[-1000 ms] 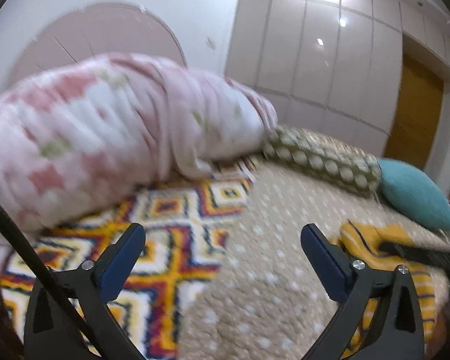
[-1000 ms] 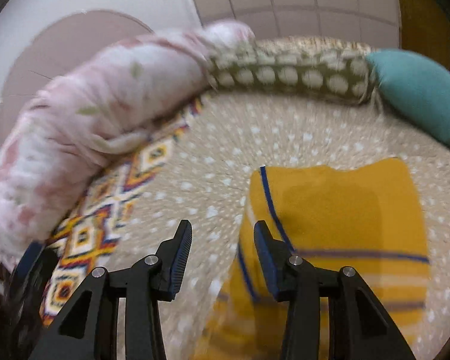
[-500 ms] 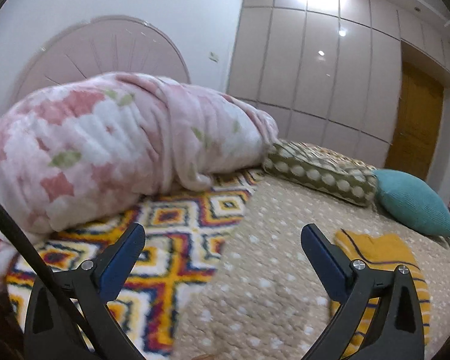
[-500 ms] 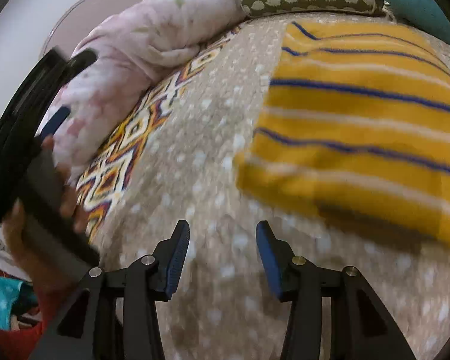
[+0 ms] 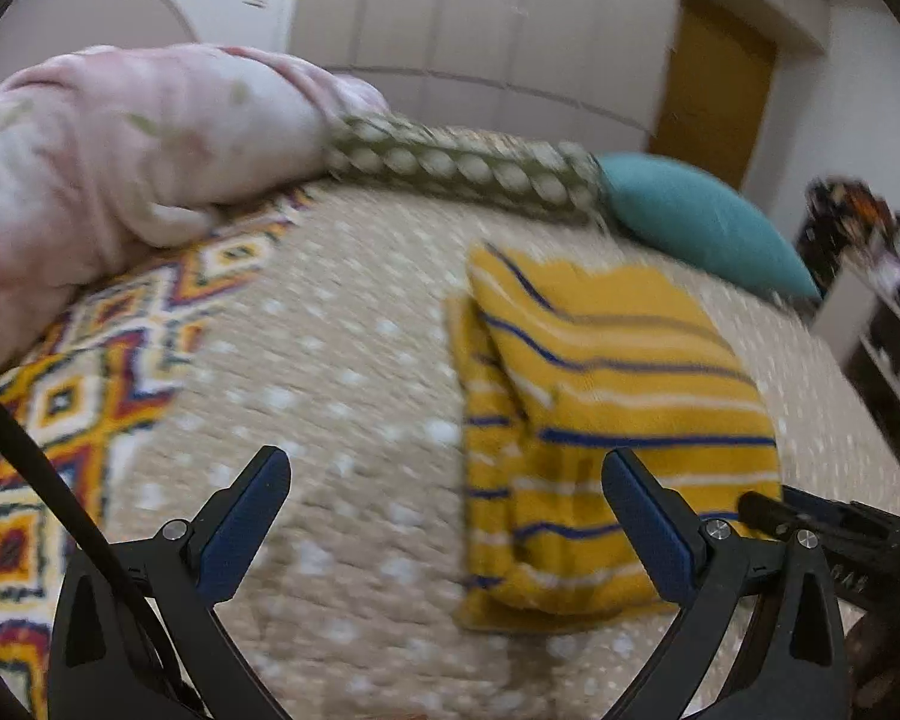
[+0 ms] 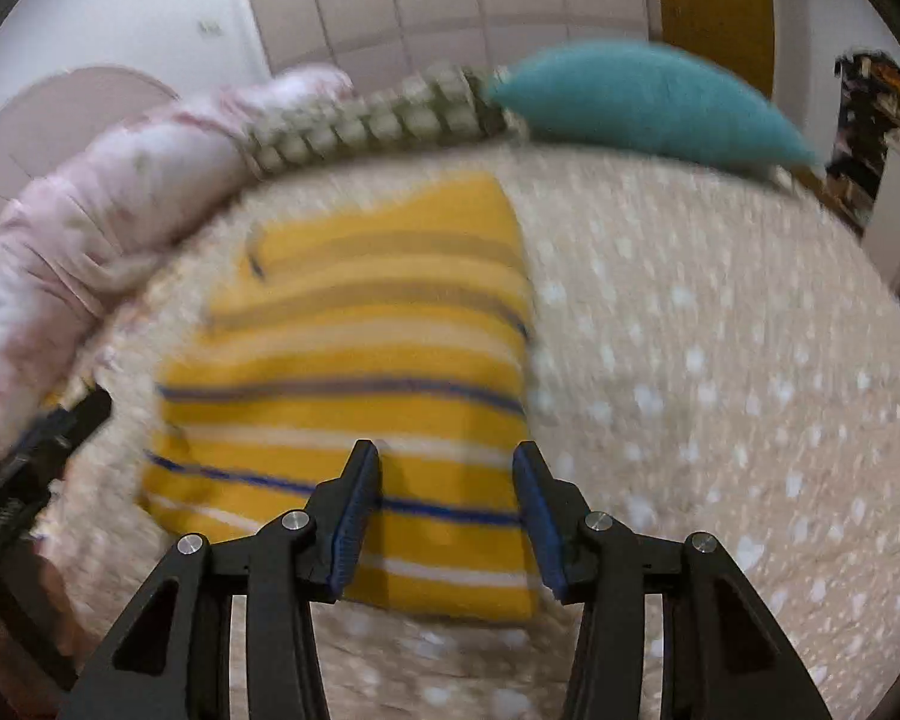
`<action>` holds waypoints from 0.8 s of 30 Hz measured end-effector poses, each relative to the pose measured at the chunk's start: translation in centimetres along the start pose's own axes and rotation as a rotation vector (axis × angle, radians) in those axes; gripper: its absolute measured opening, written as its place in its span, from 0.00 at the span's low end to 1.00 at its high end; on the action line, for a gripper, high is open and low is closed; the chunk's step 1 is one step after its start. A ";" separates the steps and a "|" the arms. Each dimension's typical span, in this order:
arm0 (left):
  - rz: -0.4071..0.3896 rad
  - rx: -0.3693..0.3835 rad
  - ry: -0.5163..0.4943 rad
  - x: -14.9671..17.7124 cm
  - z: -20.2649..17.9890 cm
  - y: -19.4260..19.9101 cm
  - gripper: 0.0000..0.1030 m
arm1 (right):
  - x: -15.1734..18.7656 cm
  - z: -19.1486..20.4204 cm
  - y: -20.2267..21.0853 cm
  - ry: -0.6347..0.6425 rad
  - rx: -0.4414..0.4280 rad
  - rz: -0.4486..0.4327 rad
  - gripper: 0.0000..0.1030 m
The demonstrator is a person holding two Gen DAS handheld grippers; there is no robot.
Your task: Fold small clothes
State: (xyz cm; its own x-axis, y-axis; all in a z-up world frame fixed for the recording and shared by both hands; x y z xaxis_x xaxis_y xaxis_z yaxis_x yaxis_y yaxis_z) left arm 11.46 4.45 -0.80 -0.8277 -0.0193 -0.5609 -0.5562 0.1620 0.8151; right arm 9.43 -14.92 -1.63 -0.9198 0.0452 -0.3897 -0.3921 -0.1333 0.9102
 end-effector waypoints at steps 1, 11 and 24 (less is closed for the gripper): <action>0.023 -0.004 -0.016 0.4 -0.5 -0.7 1.00 | 0.6 -0.4 -0.7 -0.006 0.000 0.017 0.50; 0.149 -0.012 -0.026 2.5 -0.8 -3.9 1.00 | 3.8 -1.9 -0.6 -0.042 -0.068 0.021 0.54; 0.212 0.095 0.065 3.7 -0.2 -5.3 1.00 | 8.8 -4.1 2.0 0.008 0.010 0.050 0.61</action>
Point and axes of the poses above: each gripper's, at about its wrist camera, not at the fingertips, and y roughly against the way its jaws point, z to its left, x to its underside, the point moved 10 cm from there along -y, roughly the way its jaws point, and after that the axes turned 13 degrees about z, right-handed, at the moved point
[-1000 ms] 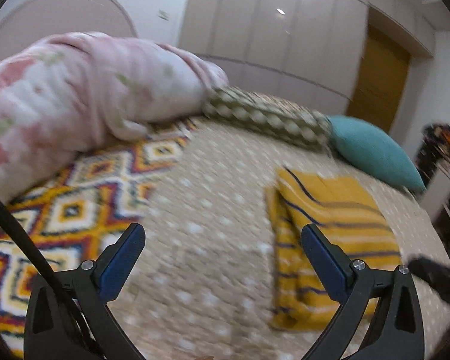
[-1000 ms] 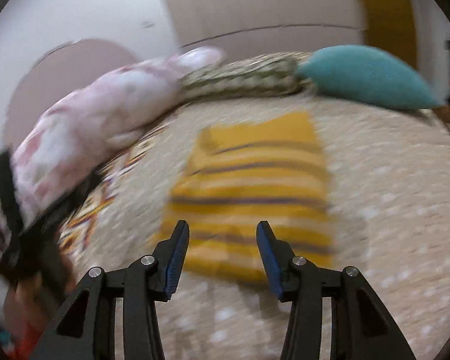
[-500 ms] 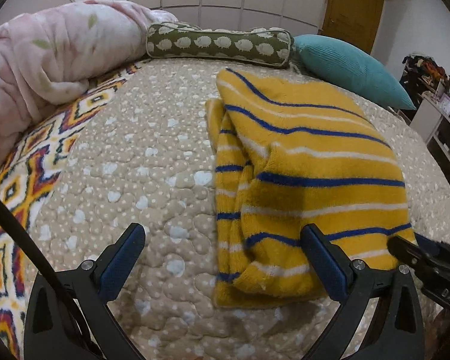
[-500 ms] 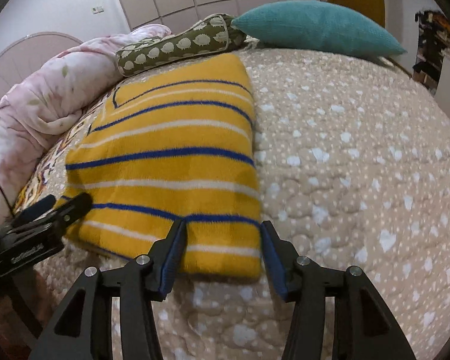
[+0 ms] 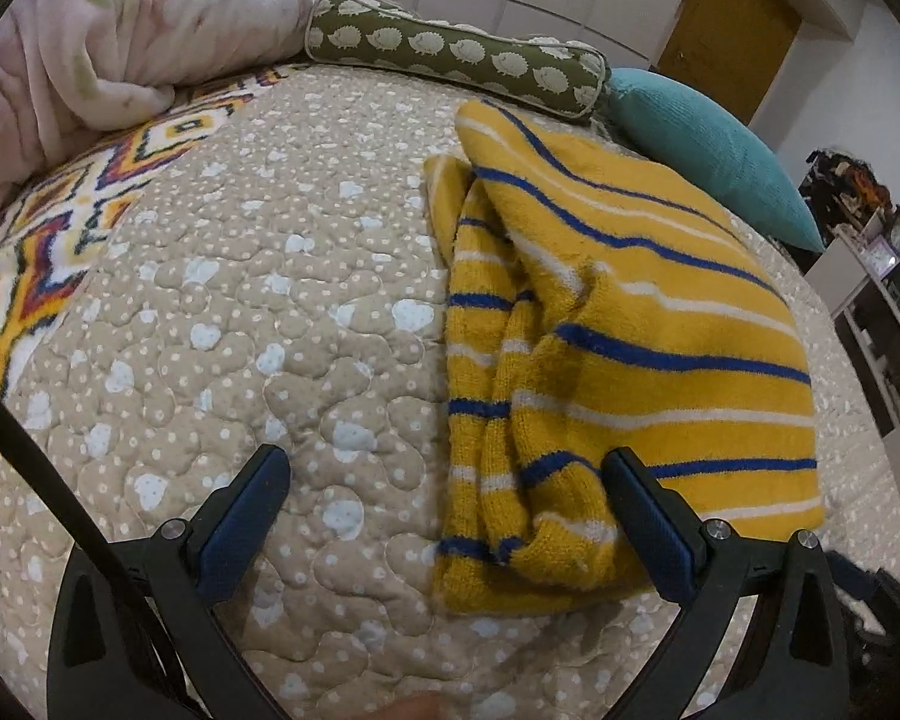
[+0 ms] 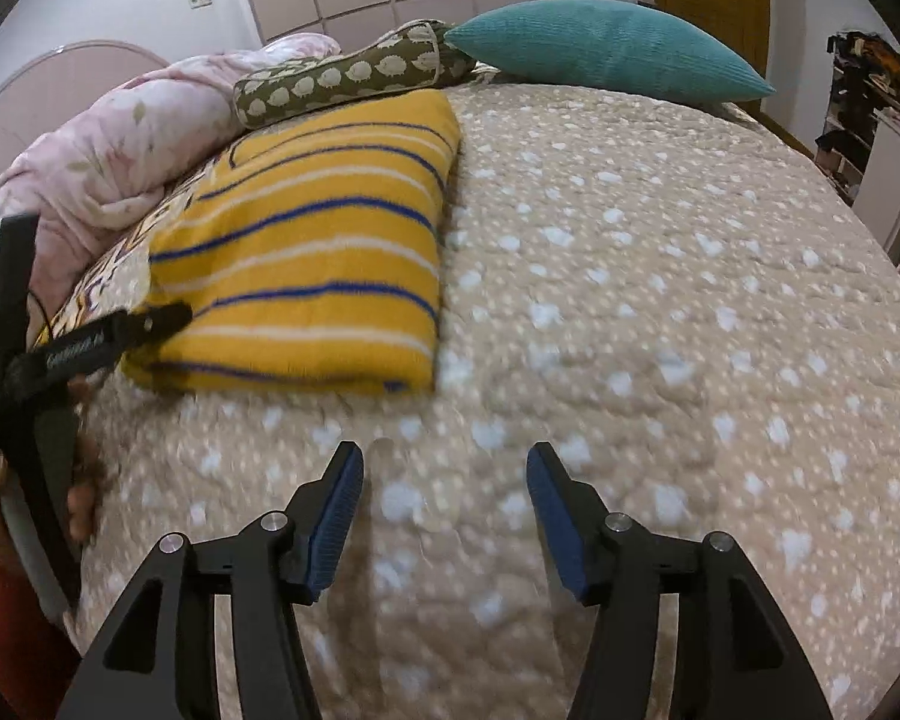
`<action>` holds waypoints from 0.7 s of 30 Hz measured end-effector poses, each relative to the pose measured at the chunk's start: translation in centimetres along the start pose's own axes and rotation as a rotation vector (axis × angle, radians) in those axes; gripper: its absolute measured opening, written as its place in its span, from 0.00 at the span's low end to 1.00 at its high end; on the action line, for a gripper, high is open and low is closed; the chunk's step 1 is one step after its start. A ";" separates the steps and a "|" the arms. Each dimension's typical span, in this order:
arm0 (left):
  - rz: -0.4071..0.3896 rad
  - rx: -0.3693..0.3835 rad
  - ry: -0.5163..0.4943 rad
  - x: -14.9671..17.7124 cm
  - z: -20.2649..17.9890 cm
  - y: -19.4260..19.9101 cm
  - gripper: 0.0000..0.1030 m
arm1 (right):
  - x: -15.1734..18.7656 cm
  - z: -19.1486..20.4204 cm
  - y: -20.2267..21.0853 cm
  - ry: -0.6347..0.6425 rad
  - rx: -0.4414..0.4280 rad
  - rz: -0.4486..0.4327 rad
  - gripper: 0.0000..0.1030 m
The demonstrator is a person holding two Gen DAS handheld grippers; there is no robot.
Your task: Fold small clothes
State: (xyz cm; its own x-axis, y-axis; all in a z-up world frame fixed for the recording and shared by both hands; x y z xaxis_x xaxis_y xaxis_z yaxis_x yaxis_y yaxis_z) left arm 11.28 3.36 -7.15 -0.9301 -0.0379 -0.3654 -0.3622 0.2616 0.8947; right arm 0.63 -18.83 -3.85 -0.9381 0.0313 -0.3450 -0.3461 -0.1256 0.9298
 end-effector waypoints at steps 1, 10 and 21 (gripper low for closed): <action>0.004 -0.003 -0.001 -0.1 0.0 -0.1 1.00 | 0.2 -0.1 0.1 0.001 0.002 0.001 0.62; -0.018 -0.127 0.069 2.7 -0.2 5.1 1.00 | 0.7 -2.0 2.4 -0.046 -0.037 -0.020 0.65; -0.106 -0.291 0.068 7.8 -2.7 12.5 1.00 | 1.2 -2.4 3.2 -0.006 0.030 -0.032 0.69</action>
Point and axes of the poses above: each gripper's, at about its wrist camera, not at the fingertips, and y roughly against the way its jaws point, z to its left, x to its underside, the point moved 10 cm from there along -y, roughly the way its jaws point, and after that the axes turned 13 degrees about z, right-handed, at the moved point
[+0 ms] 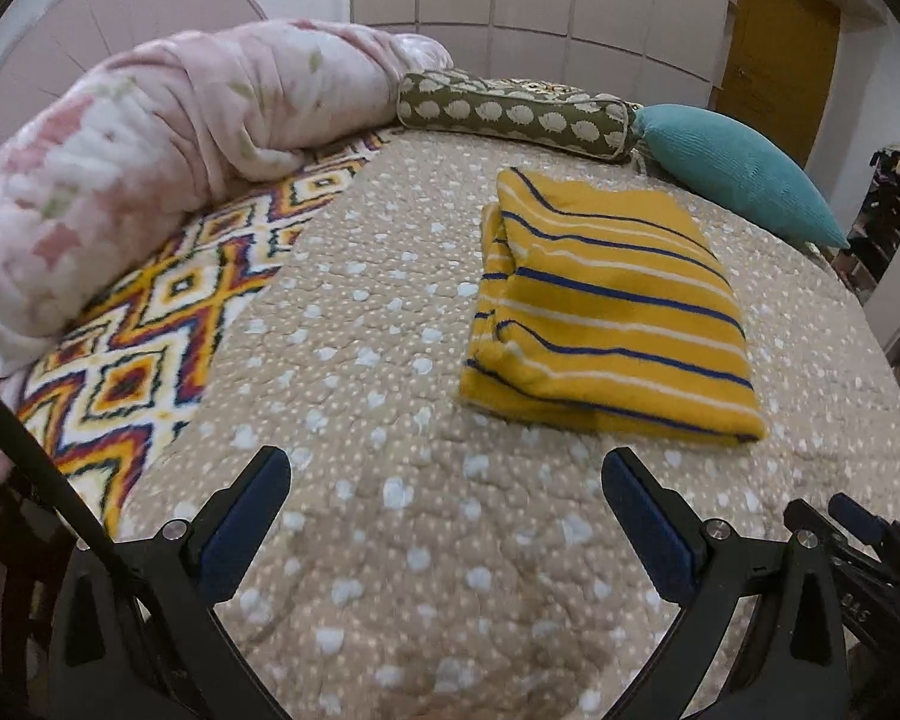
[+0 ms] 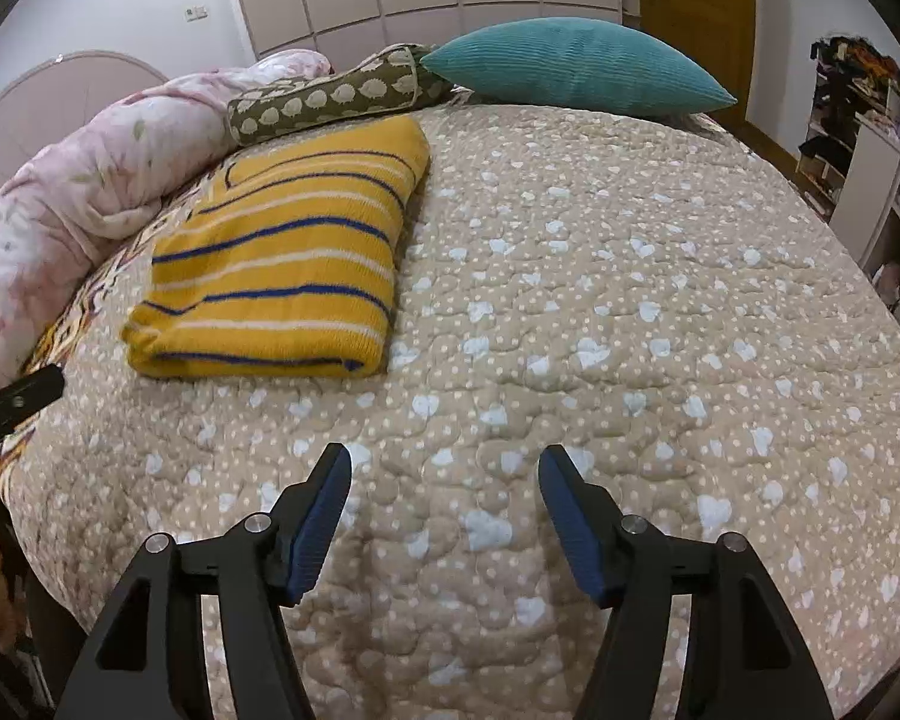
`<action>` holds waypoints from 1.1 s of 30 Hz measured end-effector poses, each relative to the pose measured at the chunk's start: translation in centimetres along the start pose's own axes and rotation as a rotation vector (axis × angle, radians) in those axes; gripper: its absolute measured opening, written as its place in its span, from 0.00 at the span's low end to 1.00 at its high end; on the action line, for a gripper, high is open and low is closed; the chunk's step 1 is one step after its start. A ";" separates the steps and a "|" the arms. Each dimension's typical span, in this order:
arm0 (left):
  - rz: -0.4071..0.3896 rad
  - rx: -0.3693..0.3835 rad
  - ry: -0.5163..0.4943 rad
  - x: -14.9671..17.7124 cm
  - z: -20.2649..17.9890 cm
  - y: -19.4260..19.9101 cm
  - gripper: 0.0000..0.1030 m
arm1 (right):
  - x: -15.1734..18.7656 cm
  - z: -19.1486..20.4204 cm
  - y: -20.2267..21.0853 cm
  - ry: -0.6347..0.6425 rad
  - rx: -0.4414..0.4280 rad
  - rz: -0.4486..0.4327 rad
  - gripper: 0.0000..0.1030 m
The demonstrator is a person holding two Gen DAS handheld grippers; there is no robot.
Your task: Fold small clothes
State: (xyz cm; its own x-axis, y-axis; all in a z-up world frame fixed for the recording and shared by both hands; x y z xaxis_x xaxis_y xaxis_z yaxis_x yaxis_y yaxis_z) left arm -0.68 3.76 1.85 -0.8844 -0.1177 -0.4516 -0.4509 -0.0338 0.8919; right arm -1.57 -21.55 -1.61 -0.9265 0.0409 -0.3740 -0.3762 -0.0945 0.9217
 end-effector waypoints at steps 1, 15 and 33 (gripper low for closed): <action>-0.005 -0.013 -0.008 0.2 -0.2 0.2 1.00 | 0.2 0.1 0.0 0.007 0.008 0.002 0.70; 0.048 -0.041 -0.081 2.6 -2.3 -1.7 1.00 | 1.0 1.1 -1.3 0.046 0.059 0.049 0.72; 0.051 0.024 -0.110 4.0 -3.7 -1.0 1.00 | 1.5 1.6 -0.6 0.063 0.105 0.039 0.73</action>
Point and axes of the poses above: each gripper's, at about its wrist camera, not at the fingertips, and y roughly against the way its jaws point, z to its left, x to its underside, the point moved 10 cm from there along -y, roughly the way its jaws point, and after that the axes turned 13 degrees about z, right-handed, at the moved point
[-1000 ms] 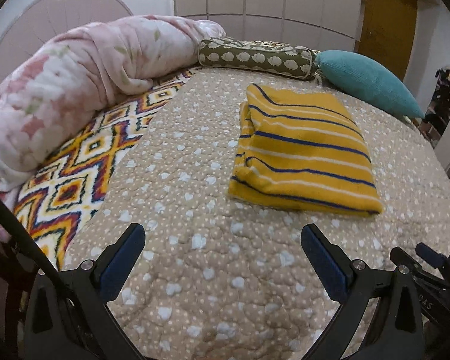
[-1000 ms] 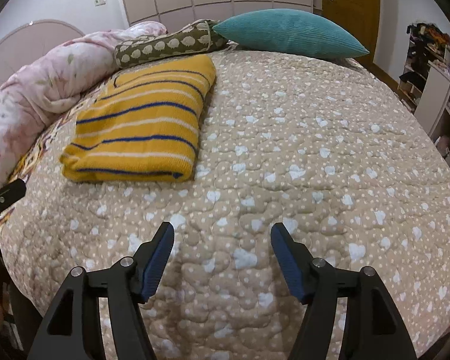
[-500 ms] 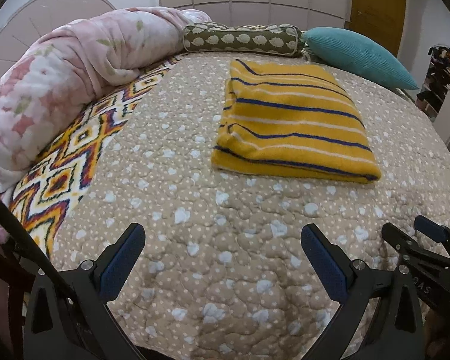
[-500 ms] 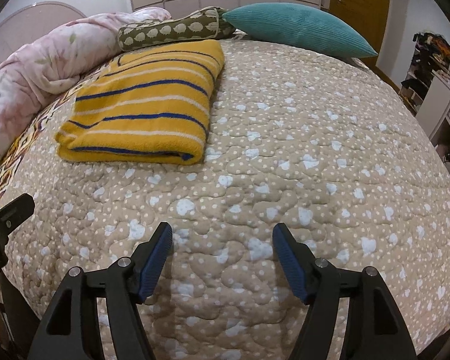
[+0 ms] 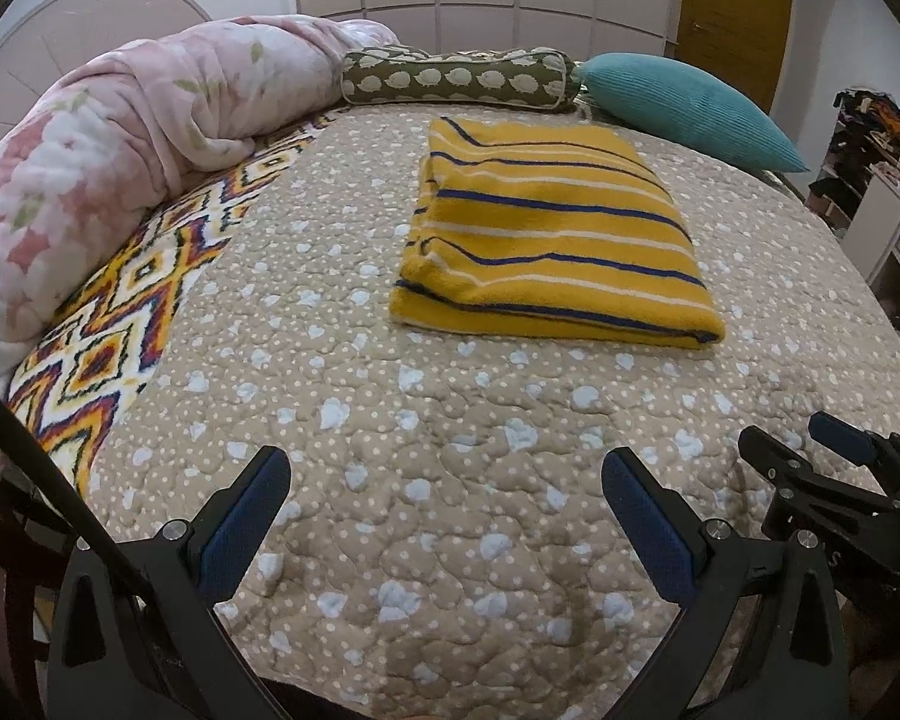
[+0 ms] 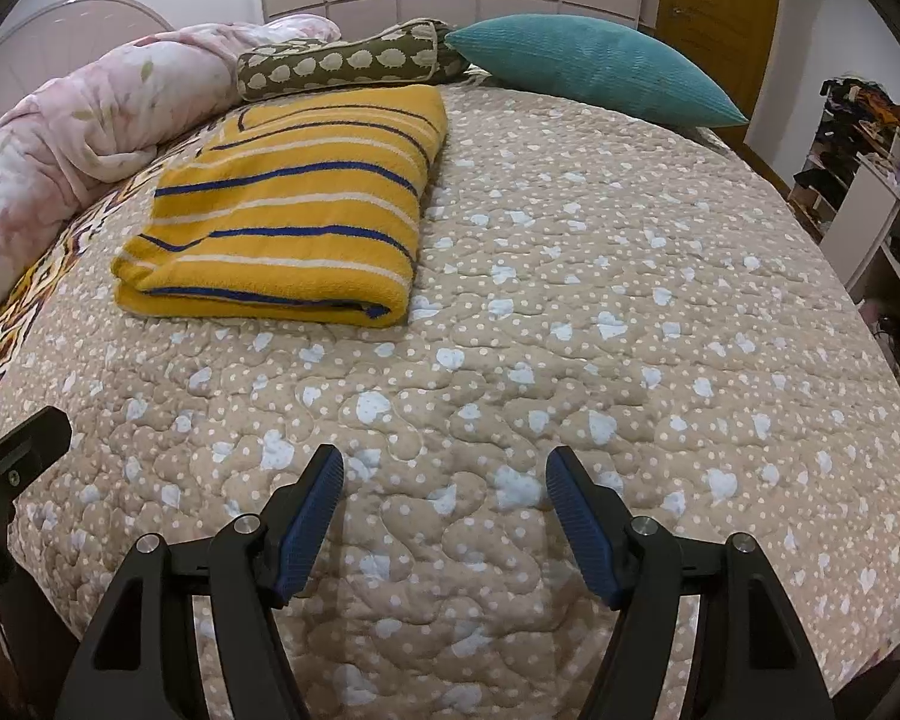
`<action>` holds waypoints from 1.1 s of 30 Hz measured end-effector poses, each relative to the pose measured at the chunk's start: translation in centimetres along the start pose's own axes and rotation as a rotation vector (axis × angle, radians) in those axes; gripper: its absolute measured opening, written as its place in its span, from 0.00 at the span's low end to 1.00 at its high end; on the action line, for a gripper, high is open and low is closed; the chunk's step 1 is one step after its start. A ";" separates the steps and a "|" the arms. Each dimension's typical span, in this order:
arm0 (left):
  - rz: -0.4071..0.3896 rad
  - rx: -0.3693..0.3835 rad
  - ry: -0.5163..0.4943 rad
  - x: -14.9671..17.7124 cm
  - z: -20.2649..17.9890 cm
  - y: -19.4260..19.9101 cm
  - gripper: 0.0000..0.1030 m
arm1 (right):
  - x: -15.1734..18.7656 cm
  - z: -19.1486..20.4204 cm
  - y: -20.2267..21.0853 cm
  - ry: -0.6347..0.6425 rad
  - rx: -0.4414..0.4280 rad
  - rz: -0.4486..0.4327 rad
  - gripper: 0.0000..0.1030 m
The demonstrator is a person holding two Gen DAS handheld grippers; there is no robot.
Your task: Fold small clothes
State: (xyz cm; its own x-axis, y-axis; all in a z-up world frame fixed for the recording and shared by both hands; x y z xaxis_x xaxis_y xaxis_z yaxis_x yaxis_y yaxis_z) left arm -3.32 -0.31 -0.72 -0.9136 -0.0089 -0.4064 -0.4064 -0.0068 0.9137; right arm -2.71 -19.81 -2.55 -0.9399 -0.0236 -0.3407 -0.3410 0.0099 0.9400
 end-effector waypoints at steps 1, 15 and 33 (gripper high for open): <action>-0.001 0.001 0.000 0.1 0.0 0.0 1.00 | 0.1 0.0 0.1 -0.002 0.002 -0.001 0.73; 0.026 0.044 0.021 0.6 0.5 -0.4 1.00 | 0.4 0.4 0.4 0.001 0.029 0.006 0.74; 0.050 0.074 0.030 1.2 0.6 -0.7 1.00 | 0.4 0.9 0.5 0.008 0.042 0.011 0.75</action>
State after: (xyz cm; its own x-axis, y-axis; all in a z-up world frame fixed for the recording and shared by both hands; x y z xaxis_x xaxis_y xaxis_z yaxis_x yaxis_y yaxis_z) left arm -4.10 0.24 -1.86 -0.9325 -0.0369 -0.3593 -0.3611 0.0681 0.9301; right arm -3.25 -18.92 -2.22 -0.9433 -0.0315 -0.3304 -0.3317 0.0522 0.9419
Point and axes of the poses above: each gripper's, at about its wrist camera, not at the fingertips, and y roughly against the way its jaws point, z to its left, x to its underside, the point moved 10 cm from there along -y, roughly the way its jaws point, and after that the axes turned 13 degrees about z, right-handed, at the moved point
